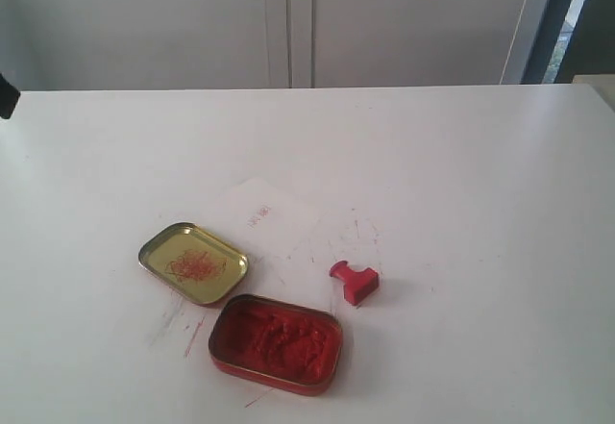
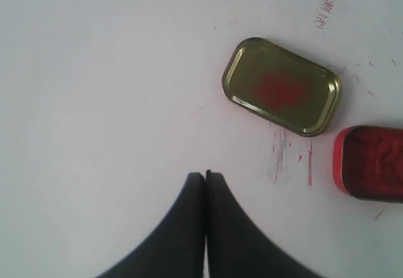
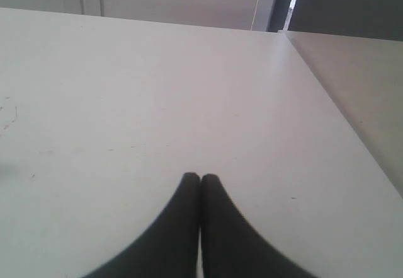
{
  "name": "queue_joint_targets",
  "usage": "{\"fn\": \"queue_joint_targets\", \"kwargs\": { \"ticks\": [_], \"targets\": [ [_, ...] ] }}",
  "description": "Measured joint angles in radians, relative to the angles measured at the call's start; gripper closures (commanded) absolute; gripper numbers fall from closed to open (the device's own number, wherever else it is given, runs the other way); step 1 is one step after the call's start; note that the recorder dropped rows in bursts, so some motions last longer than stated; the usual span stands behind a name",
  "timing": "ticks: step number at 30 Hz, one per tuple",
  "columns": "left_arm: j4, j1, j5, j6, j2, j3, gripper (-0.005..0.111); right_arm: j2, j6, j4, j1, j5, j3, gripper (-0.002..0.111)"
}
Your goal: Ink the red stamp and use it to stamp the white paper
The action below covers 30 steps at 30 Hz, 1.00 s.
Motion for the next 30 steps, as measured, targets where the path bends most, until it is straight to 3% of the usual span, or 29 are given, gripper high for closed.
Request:
{"fn": "queue_joint_targets", "kwargs": {
  "ticks": [7, 12, 30],
  "targets": [
    [0.041, 0.002, 0.0, 0.0, -0.29, 0.103, 0.107, 0.0, 0.0, 0.0, 0.0, -0.004, 0.0, 0.108],
    [0.108, 0.002, 0.008, 0.0, -0.418, 0.111, 0.107, 0.0, 0.0, 0.0, 0.0, -0.004, 0.0, 0.108],
    [0.114, 0.002, 0.026, 0.002, -0.442, 0.111, 0.107, 0.0, 0.0, 0.0, 0.0, -0.004, 0.0, 0.108]
  ]
}}
